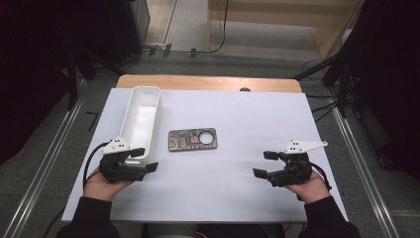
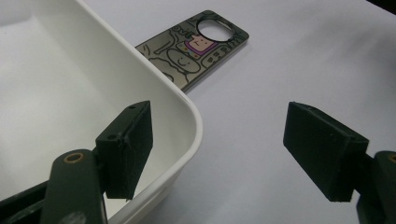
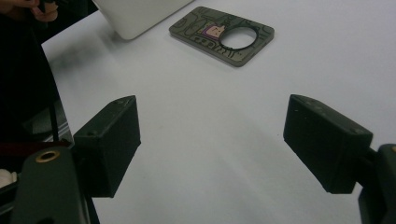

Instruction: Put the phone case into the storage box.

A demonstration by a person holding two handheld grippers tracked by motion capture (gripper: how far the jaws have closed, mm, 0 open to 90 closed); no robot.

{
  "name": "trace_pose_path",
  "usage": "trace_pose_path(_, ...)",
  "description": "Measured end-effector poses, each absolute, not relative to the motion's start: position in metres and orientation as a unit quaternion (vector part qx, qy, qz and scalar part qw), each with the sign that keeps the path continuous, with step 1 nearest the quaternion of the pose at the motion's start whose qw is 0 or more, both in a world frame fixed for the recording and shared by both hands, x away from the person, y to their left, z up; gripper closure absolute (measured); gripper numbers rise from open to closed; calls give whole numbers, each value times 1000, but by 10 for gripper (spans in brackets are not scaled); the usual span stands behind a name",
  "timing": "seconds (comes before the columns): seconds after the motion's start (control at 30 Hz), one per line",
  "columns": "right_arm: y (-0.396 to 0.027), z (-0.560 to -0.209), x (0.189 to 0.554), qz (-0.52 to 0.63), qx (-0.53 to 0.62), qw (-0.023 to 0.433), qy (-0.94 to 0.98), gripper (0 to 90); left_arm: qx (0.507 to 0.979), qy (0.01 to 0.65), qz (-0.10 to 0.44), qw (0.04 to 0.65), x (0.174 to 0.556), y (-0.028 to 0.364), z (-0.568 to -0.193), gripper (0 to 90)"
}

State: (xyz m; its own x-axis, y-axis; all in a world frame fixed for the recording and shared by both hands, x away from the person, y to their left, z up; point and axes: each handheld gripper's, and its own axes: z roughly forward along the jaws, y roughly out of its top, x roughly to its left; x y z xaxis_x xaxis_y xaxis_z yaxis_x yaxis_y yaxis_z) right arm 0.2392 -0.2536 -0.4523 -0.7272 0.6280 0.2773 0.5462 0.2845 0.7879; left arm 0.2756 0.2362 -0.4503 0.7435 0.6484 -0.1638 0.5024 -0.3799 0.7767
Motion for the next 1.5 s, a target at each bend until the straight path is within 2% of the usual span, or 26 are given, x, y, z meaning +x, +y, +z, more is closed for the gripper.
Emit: trace_pose_path(1.5, -250, -457, 240, 469, 364, 34, 804, 177, 820, 355, 85, 440, 274, 240, -450, 235)
